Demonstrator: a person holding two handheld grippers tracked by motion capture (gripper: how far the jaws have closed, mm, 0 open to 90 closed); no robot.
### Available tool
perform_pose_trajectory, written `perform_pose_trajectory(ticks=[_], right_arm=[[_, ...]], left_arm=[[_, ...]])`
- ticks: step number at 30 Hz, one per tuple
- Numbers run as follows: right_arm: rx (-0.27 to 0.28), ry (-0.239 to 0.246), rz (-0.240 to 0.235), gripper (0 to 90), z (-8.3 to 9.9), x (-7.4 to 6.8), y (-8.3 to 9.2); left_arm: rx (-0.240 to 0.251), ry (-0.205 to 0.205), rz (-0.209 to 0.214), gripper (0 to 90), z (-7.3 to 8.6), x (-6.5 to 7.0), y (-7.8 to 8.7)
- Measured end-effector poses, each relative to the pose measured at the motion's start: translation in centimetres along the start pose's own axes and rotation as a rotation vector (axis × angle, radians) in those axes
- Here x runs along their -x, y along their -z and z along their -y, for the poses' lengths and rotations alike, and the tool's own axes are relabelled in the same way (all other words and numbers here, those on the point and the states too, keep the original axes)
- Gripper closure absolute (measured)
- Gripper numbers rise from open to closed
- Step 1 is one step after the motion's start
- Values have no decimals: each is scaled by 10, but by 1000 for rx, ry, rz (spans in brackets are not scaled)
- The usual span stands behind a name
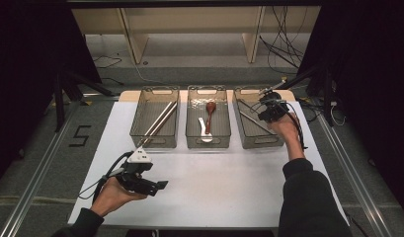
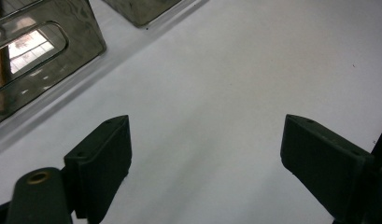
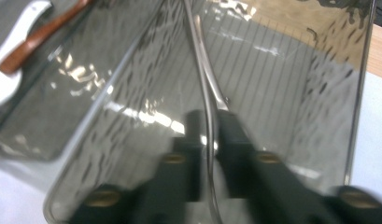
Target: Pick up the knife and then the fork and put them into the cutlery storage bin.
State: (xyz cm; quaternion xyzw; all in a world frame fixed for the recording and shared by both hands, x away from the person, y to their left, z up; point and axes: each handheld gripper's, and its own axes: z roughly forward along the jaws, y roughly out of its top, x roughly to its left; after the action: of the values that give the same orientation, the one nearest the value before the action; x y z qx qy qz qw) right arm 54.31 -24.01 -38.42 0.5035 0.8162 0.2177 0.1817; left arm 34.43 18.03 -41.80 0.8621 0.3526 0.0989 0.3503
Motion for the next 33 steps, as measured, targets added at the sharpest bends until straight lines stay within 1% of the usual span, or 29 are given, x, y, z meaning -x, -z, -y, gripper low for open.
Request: perform_pose_trajectory(ticks=[1, 3, 4, 7, 10, 14, 19, 21, 23, 25, 27, 29, 33], right_arm=[[-2, -1, -8, 706, -1, -1, 0], [-4, 33, 17, 676, -1, -3, 2], [4, 30, 18, 650, 0, -2, 4], [28, 15, 2, 607, 2, 0, 11], [29, 32, -10, 557, 5, -2, 15], [58, 39, -47, 486, 10, -7, 25], [102, 60, -89, 431, 19, -19, 39], [122, 60, -116, 414, 24, -23, 43], [137, 61, -137, 406, 29, -27, 47], [146, 56, -168, 394, 32, -30, 50], [168, 61, -179, 388, 35, -34, 53], [182, 57, -202, 381, 38, -37, 55], [192, 77, -224, 366, 47, -46, 59]], left_arm=[[0, 1, 3, 160, 0, 0, 0], [0, 1, 3, 159, 1, 0, 0], [-2, 3, 3, 159, 1, -1, 0], [3, 6, -1, 159, 1, -1, 0], [14, 8, -2, 158, 0, -1, 1], [20, 13, -2, 159, 0, -2, 1], [24, 14, -3, 159, 1, -2, 2], [27, 15, -2, 159, 0, -2, 2], [27, 17, -3, 158, 0, -3, 2], [26, 17, -4, 158, 0, -3, 2], [36, 23, -6, 158, 1, -3, 2], [40, 22, -4, 159, 1, -3, 2], [43, 21, 2, 159, 0, -4, 3]])
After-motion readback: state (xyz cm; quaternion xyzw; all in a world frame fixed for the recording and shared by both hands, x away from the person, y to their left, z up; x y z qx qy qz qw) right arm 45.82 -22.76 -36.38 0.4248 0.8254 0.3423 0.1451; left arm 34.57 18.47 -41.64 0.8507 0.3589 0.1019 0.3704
